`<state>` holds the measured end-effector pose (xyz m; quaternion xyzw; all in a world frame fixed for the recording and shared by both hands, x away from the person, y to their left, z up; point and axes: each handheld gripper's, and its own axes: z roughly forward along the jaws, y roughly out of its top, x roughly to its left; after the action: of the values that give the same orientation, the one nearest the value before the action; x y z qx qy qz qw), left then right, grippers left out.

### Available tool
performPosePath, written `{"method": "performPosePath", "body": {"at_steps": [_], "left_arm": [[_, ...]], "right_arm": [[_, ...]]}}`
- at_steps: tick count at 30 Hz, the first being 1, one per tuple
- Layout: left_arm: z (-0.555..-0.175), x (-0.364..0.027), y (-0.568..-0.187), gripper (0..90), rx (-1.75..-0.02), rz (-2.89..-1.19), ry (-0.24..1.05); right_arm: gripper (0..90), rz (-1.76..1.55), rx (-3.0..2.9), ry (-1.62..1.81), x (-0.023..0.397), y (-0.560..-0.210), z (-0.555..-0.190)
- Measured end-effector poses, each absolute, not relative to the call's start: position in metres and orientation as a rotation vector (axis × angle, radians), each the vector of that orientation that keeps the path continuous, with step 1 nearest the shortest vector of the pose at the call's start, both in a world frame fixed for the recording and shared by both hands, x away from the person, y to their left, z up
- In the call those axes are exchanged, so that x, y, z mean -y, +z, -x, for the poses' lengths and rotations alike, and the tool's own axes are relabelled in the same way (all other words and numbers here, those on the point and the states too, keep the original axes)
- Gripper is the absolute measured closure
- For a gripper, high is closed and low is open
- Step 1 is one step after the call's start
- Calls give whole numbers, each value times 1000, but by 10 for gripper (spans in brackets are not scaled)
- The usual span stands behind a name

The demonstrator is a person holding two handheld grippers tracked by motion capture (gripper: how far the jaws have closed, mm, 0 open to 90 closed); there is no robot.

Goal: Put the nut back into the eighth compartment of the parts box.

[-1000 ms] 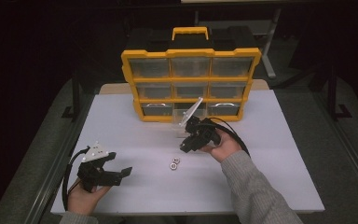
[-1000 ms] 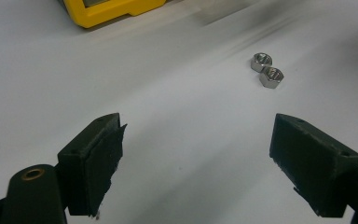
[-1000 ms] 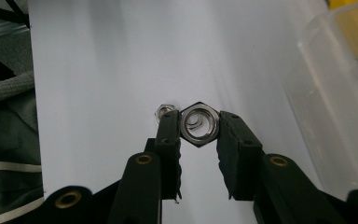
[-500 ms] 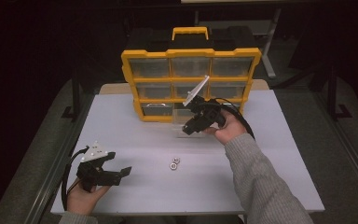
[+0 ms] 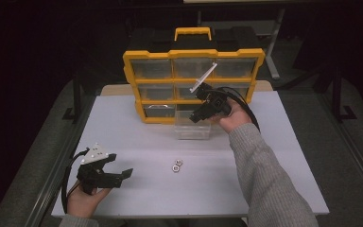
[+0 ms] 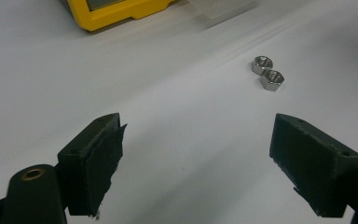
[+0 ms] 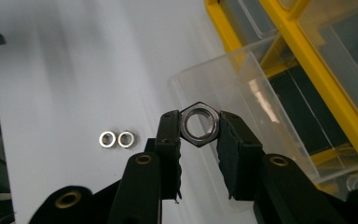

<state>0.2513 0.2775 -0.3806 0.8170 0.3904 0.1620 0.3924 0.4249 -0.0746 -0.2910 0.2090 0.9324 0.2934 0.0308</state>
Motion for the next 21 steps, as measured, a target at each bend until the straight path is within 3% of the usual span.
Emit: {"method": "performPosePath", "body": {"at_steps": [21], "left_arm": [[-251,-280,-381,165,-995,-2078,410]], "right_arm": [[692,-804,-2865,823,82,-328,-453]]}}
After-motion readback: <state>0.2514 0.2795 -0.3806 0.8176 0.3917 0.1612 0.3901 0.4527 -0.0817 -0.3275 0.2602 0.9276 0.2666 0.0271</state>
